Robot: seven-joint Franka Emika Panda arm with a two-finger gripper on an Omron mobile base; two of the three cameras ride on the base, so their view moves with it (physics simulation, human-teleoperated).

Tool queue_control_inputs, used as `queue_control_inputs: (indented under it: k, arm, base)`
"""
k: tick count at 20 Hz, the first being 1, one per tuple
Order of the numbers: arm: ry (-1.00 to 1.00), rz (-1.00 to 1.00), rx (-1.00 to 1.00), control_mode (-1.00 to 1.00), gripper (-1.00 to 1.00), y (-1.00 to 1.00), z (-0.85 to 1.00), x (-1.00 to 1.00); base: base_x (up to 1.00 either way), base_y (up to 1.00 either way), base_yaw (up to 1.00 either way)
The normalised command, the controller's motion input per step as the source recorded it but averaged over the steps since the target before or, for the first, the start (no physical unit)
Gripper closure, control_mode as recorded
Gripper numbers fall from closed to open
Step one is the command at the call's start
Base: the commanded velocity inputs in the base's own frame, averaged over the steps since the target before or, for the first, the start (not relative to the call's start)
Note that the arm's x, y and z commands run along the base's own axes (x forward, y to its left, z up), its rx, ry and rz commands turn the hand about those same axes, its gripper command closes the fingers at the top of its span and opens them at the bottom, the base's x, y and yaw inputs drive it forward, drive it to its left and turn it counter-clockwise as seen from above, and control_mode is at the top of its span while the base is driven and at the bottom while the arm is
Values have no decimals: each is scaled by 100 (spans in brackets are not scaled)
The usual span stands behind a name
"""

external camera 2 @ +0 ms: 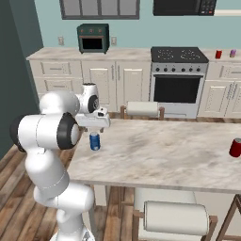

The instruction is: Four empty soda cans are scattered around the kitchen. Gather all the cans and cluster them next to the stove for recycling.

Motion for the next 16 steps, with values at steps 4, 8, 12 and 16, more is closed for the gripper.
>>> queue_control_inputs:
  k: [4, 8, 12, 16]
  arm:
    - [0, 0, 0, -100, -100, 0, -19, 3]
    - [0, 0, 0, -100, -100, 0, -17, 0]
    - [0, 0, 0, -100, -100, 0, -14, 0]
    - [0, 0, 0, -100, -100, 0, -15, 4]
  base:
    - [0, 0, 0]
    - [0, 0, 0]
    - [0, 0, 0]
    - [0, 0, 0]
